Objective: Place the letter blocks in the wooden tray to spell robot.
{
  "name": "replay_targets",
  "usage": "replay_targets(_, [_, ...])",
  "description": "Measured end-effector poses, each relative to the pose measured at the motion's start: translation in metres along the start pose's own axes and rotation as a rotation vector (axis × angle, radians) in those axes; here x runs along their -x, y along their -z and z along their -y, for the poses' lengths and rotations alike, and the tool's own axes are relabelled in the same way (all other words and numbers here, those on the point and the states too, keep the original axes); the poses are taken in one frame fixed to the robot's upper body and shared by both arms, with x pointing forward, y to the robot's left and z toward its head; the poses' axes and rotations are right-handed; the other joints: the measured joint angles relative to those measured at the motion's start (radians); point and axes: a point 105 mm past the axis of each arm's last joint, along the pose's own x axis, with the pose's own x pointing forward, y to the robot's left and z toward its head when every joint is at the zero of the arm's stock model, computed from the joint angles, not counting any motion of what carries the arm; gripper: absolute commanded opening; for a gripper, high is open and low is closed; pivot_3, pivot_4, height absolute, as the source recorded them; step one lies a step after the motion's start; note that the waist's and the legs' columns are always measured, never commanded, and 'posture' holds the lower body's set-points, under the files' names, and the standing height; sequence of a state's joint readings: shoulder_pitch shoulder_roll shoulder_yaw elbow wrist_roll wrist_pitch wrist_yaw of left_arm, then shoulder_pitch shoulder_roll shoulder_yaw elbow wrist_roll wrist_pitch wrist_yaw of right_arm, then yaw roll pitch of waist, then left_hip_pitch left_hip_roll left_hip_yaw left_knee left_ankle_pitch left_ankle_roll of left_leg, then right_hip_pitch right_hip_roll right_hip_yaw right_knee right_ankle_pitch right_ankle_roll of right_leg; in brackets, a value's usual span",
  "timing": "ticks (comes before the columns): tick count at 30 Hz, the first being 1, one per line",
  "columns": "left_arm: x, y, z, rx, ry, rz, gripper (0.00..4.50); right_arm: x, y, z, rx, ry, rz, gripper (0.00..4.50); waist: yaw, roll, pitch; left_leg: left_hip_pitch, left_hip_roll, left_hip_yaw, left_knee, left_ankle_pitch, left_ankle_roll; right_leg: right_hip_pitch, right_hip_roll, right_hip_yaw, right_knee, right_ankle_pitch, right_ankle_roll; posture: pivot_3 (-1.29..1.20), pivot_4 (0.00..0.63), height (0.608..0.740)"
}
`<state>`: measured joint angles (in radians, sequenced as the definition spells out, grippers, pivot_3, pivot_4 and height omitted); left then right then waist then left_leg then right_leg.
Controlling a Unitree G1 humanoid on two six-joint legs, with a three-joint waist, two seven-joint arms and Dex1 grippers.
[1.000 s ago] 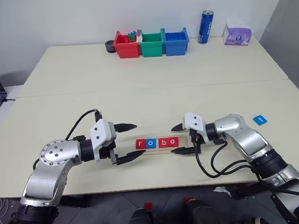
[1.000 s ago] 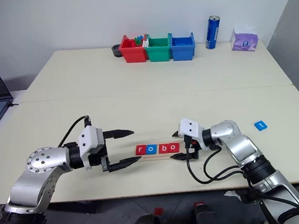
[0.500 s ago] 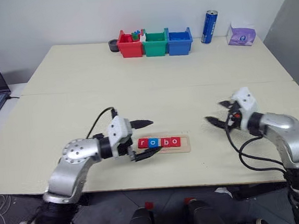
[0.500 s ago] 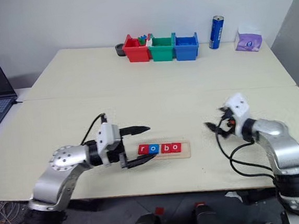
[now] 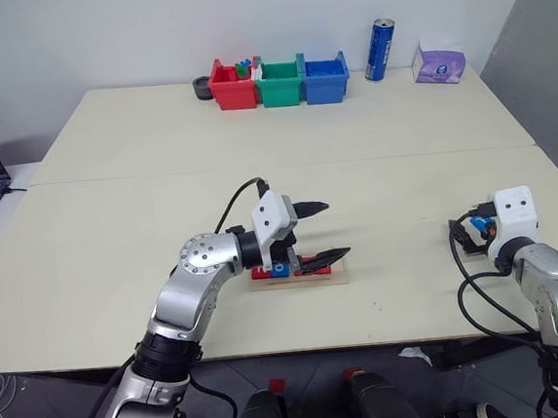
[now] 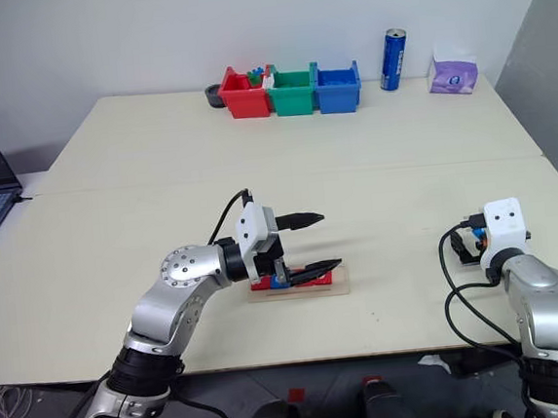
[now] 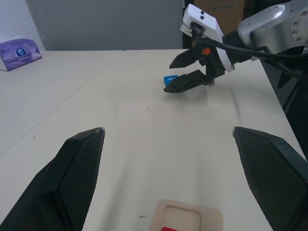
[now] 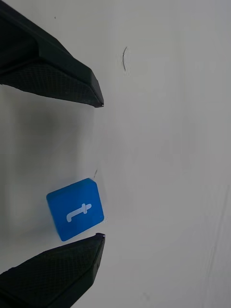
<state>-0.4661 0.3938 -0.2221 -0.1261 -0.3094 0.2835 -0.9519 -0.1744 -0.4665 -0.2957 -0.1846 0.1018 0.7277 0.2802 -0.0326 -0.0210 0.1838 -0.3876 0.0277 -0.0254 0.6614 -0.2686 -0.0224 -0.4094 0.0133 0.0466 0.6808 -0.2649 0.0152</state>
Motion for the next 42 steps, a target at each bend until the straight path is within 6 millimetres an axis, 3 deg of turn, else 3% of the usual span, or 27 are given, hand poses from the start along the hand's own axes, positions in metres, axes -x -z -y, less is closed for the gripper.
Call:
replay_targets(15, [-0.003,0.003,0.007,0.03,0.049,-0.012,4.5,-0.011,0.014,0.026,-0.134,0.061,-0.063,4.46,0.001,0.0,0.0,0.0,0.0,0.0,0.0,0.0,0.0,0.0,0.0,0.0,0.0,0.0,0.0,0.0,0.15,0.74])
replay_targets(18, [-0.005,0.005,0.011,0.037,0.07,-0.017,4.5,-0.012,0.014,0.024,-0.153,0.05,-0.064,3.86,0.001,0.0,0.0,0.0,0.0,0.0,0.0,0.0,0.0,0.0,0.0,0.0,0.0,0.0,0.0,0.0,0.15,0.74])
replay_targets(25, [-0.007,0.001,0.009,0.024,0.076,-0.011,4.5,-0.013,0.015,0.022,-0.163,0.039,-0.064,1.45,0.002,0.0,0.0,0.0,0.0,0.0,0.0,0.0,0.0,0.0,0.0,0.0,0.0,0.0,0.0,0.0,0.15,0.74])
replay_targets(30, [-0.007,0.001,0.01,0.023,0.082,-0.014,4.5,-0.01,0.013,0.016,-0.162,0.033,-0.077,1.46,0.002,0.0,0.0,0.0,0.0,0.0,0.0,0.0,0.0,0.0,0.0,0.0,0.0,0.0,0.0,0.0,0.15,0.74])
replay_targets(33, [-0.004,0.002,0.01,0.019,0.094,-0.027,4.5,0.0,0.009,-0.008,-0.142,-0.033,-0.112,1.46,-0.001,0.001,0.0,0.0,0.001,-0.001,0.0,0.0,0.0,0.0,0.001,0.0,0.0,0.0,0.0,0.0,0.15,0.74])
replay_targets(42, [0.036,0.017,0.021,0.041,0.105,-0.123,4.5,0.046,-0.009,-0.13,-0.161,-0.376,-0.208,1.46,-0.005,0.001,0.0,-0.002,0.002,-0.004,-0.001,0.0,0.0,-0.001,0.001,0.0,0.0,-0.001,0.0,0.0,0.15,0.74])
